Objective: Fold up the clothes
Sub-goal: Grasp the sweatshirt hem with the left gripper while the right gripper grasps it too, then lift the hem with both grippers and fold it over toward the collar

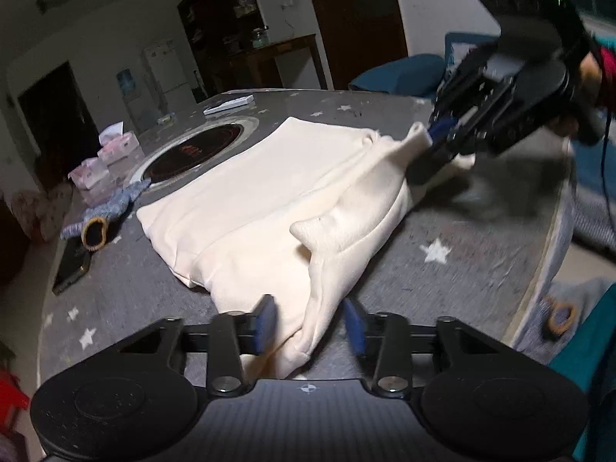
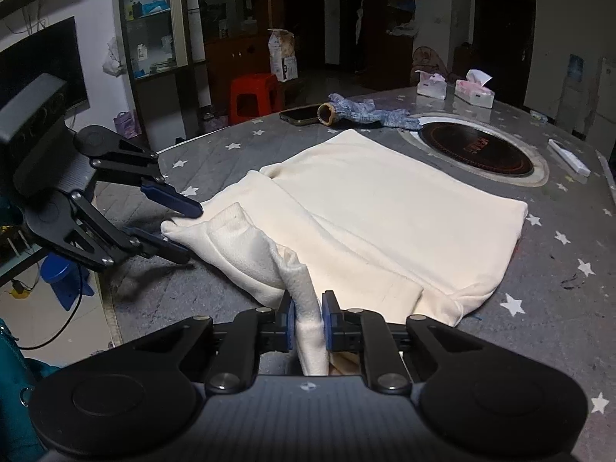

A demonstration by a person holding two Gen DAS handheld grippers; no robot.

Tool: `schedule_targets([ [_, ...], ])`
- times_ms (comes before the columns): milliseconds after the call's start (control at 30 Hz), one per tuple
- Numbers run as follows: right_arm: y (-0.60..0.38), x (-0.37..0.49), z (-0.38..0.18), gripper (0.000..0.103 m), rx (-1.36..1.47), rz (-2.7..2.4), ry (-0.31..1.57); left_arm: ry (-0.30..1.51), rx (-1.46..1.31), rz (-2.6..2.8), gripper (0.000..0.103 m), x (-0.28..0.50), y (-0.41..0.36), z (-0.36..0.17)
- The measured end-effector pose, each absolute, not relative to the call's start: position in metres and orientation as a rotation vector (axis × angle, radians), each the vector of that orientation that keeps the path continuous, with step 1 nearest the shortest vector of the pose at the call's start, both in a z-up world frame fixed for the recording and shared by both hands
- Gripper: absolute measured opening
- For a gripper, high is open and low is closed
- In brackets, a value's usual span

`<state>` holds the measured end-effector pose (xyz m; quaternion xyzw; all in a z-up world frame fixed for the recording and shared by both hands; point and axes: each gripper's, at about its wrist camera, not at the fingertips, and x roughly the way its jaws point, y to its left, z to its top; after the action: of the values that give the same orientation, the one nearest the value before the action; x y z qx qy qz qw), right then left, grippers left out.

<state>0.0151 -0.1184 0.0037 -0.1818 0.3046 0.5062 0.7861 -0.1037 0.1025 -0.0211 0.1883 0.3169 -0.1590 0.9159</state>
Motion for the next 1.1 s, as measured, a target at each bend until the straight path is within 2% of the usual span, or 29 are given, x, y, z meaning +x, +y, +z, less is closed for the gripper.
schedule_targets([
  [33,-0.119,0.013,0.005,0.011,-0.39,1.09,0.65,0.65,0.391,-0.331,0.017,-0.104,0.102,-0.022],
  [67,-0.12,0.011,0.006,0.011,-0.386,1.088,0.642,0.648,0.381,-0.336,0.01,-0.104,0.103,-0.021],
  [133,-0.123,0.007,0.008,0.01,-0.378,1.084,0.627,0.641,0.342,-0.346,0.008,-0.107,0.105,-0.017],
  [700,-0.174,-0.071,0.076,0.009,-0.397,1.187,0.545,0.521,0.277,-0.373,0.006,-0.193,0.083,0.053],
  [867,-0.168,-0.064,0.084,0.009,-0.403,1.175,0.542,0.513,0.282,-0.349,0.006,-0.164,0.089,0.057],
  [1100,-0.15,-0.012,0.088,0.009,-0.404,1.128,0.532,0.527,0.309,-0.33,0.006,-0.096,0.103,0.057],
])
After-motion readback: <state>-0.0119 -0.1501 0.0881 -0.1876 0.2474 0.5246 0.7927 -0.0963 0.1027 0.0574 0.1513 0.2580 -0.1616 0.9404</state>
